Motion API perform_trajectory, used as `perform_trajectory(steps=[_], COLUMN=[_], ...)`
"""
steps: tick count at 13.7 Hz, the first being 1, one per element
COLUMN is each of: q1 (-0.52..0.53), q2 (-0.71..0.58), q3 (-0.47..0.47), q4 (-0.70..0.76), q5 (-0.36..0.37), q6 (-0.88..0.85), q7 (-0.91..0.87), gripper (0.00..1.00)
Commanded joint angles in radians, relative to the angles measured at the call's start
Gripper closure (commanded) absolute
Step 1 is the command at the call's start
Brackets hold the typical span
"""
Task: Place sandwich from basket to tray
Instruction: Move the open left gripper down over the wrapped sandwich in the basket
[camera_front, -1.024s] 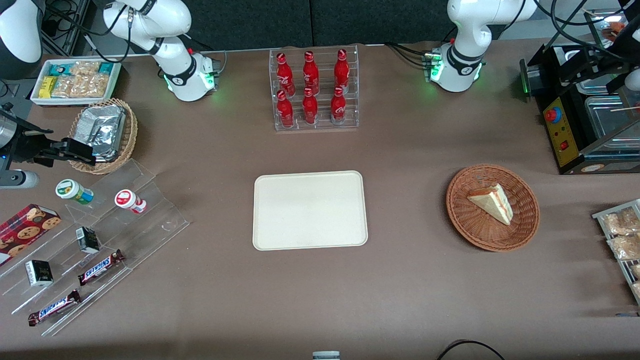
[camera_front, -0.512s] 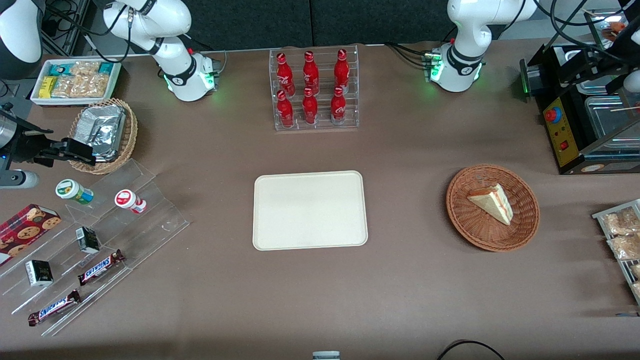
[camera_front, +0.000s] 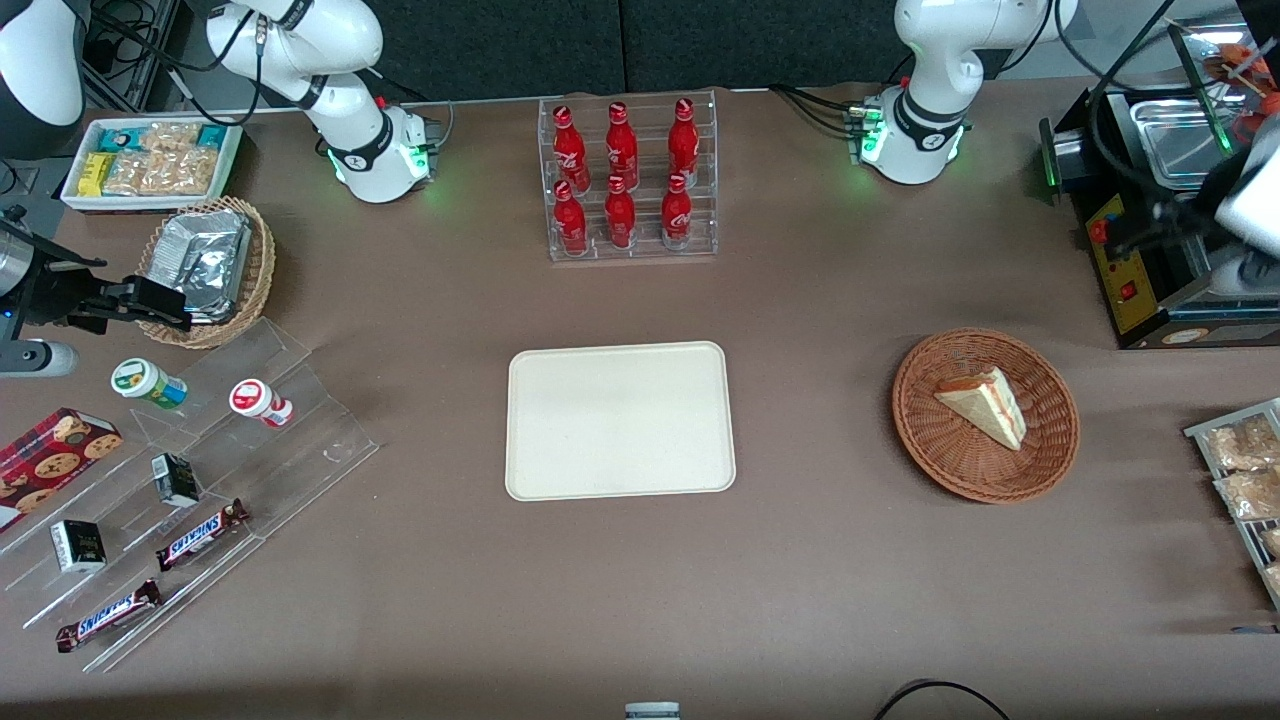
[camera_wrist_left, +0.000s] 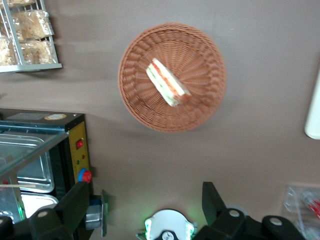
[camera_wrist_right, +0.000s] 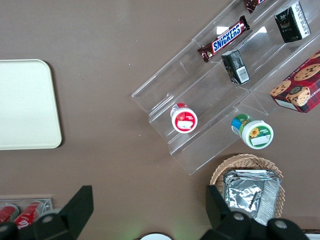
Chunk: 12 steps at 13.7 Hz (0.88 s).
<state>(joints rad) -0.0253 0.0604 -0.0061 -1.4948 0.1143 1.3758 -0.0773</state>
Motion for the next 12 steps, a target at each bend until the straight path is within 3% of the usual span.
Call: perform_trajectory(steps=[1,6,8,12], q1=[0.007,0.024,0.064,0.064], q2=[-0.004,-0.016,-0.025,-0.019], q3=[0.001,0.008,0.012,0.029], q4=[-0.097,-0.330,-0.428,-0.560], q5=[0.018,0.002,-0.059,-0.091], q6=[0.124,0.369,0.477,0.665], q7=[-0.085,-0.223,-0.277,-0.447], gripper=[0.00,0.00,0.00,0.00])
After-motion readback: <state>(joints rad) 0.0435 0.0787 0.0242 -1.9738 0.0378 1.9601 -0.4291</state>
